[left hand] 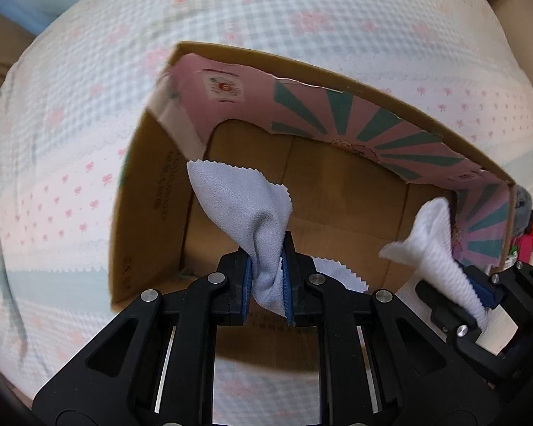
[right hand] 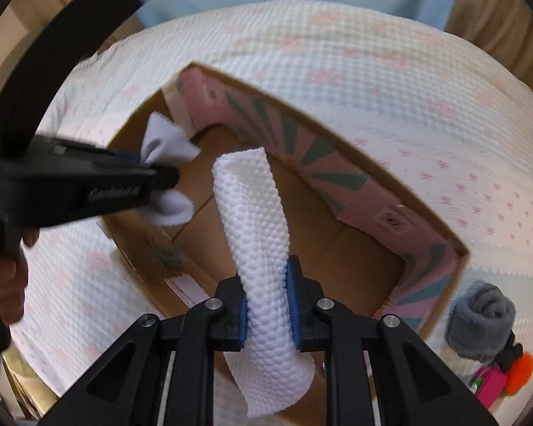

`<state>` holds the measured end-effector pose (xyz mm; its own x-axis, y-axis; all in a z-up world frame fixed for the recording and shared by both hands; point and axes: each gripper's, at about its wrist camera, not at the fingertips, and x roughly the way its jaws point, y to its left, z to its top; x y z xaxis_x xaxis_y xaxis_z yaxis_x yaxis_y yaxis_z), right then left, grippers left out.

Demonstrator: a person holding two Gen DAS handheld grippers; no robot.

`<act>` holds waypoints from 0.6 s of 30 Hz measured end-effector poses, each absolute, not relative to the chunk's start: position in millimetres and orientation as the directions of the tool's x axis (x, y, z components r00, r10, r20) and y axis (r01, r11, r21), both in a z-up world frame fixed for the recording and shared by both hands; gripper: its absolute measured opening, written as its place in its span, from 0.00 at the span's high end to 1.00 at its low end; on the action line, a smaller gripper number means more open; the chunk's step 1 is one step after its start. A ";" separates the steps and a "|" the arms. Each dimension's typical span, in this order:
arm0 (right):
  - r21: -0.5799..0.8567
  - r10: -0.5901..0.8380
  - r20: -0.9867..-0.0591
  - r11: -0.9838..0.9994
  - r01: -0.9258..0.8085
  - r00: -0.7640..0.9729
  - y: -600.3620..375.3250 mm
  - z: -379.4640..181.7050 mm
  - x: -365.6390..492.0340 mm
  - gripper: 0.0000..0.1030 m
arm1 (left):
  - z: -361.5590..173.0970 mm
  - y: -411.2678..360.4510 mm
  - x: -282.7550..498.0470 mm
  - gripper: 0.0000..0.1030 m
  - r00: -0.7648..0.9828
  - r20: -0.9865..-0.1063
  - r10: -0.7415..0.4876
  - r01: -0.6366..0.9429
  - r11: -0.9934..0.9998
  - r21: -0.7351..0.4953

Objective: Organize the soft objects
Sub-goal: 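Carry both into the cardboard box and open both tools, then lift both tools out of the box toward the remaining items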

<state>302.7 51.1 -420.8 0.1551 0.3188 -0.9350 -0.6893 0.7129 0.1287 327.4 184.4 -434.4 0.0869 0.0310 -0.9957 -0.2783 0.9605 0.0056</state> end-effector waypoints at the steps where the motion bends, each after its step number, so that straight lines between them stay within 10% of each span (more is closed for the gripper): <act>1: 0.123 0.312 -0.938 0.712 -0.692 0.154 51.7 -423.6 303.4 0.83 | -435.7 182.1 329.0 0.88 0.084 -0.996 0.034 -0.274 0.962 0.010; 5: 0.121 0.304 -0.941 0.717 -0.687 0.151 54.0 -431.5 305.1 0.80 | -434.3 180.2 337.8 0.85 0.105 -0.994 0.042 -0.274 0.962 0.011; 6: 0.109 0.294 -0.943 0.717 -0.688 0.157 54.5 -433.2 305.7 0.74 | -433.4 180.8 339.9 0.67 0.111 -0.993 0.044 -0.271 0.963 0.012; 7: 0.095 0.286 -0.944 0.714 -0.694 0.165 55.4 -436.0 305.5 0.46 | -433.2 181.8 341.4 0.45 0.114 -0.993 0.042 -0.269 0.963 0.010; 8: 0.096 0.288 -0.943 0.710 -0.697 0.164 56.5 -438.2 307.1 0.05 | -432.9 182.8 342.9 0.00 0.117 -0.992 0.037 -0.270 0.963 0.004; 18: 0.143 0.337 -0.927 0.726 -0.673 0.166 49.0 -427.8 304.5 0.00 | -419.2 187.1 336.0 0.00 0.162 -0.987 0.010 -0.269 0.963 -0.035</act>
